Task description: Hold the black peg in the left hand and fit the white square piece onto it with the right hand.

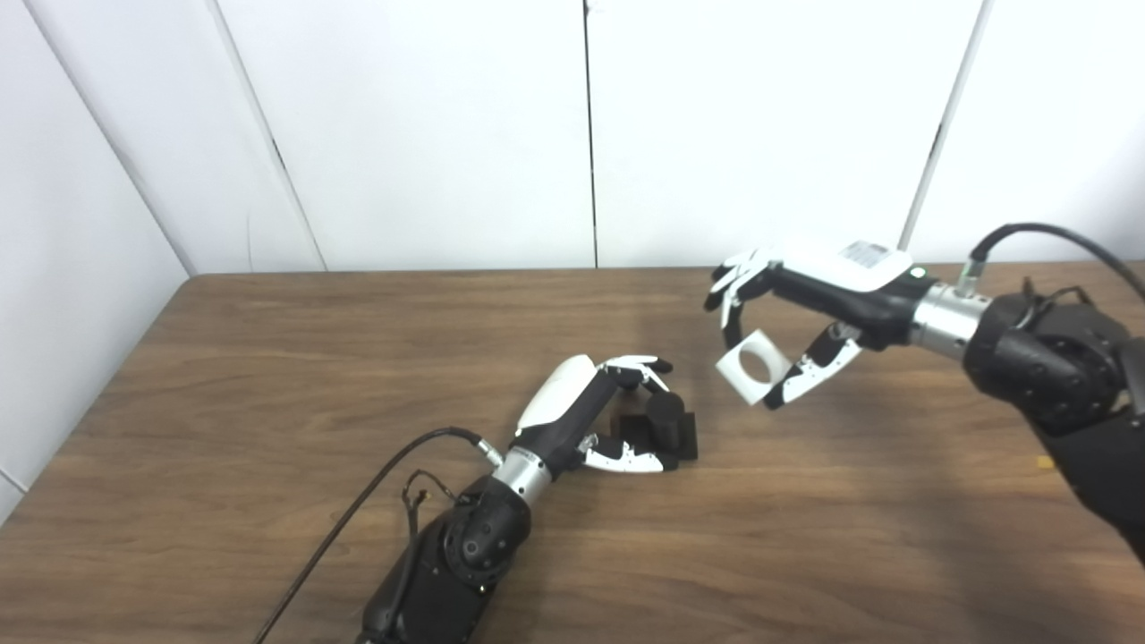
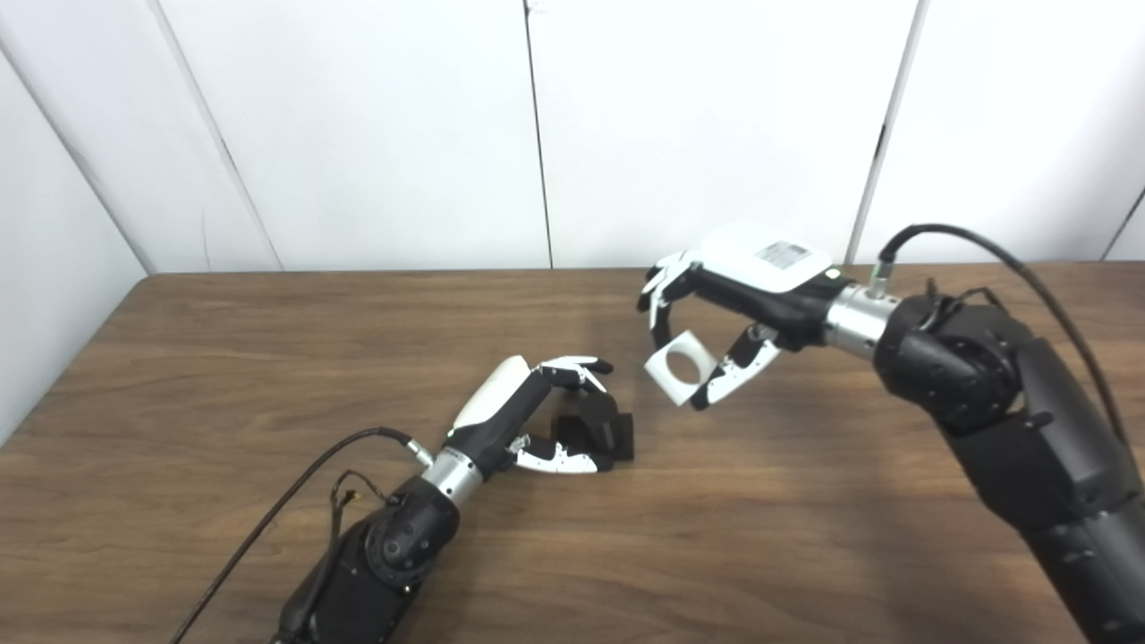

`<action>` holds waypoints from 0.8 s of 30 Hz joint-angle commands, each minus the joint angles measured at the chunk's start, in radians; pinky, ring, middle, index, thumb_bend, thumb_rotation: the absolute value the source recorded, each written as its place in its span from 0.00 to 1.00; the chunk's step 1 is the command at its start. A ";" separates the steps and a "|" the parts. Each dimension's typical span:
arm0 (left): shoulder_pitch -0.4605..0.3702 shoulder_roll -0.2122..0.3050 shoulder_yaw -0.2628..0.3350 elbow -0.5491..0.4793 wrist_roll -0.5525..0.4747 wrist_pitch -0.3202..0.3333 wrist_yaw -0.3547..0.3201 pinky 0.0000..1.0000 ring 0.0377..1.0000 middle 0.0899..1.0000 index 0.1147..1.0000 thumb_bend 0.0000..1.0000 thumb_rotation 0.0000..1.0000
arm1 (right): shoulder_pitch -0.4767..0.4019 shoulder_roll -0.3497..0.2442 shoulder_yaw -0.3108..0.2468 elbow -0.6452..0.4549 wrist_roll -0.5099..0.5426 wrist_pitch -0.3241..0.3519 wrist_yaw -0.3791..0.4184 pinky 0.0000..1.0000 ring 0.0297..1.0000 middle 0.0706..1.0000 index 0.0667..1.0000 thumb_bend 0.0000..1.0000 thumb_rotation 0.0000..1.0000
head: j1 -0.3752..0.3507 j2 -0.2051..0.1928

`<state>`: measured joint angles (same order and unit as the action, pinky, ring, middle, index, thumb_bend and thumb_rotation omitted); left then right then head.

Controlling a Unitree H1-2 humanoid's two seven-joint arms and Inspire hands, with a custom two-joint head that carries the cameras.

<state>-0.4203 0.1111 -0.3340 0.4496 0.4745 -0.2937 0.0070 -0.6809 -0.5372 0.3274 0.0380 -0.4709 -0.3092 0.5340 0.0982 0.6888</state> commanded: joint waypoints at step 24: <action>0.018 -0.008 -0.036 0.051 0.018 0.038 -0.016 0.76 0.85 0.81 0.42 0.52 0.07 | -0.109 0.105 0.051 -0.001 -0.034 -0.015 0.036 0.88 0.86 0.74 0.44 0.52 0.15 | -0.003 0.002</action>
<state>-0.4249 0.1110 -0.3468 0.4539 0.4799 -0.2902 0.0216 -0.7283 -0.4341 0.3830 0.0454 -0.5110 -0.3085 0.5750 0.0951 0.6903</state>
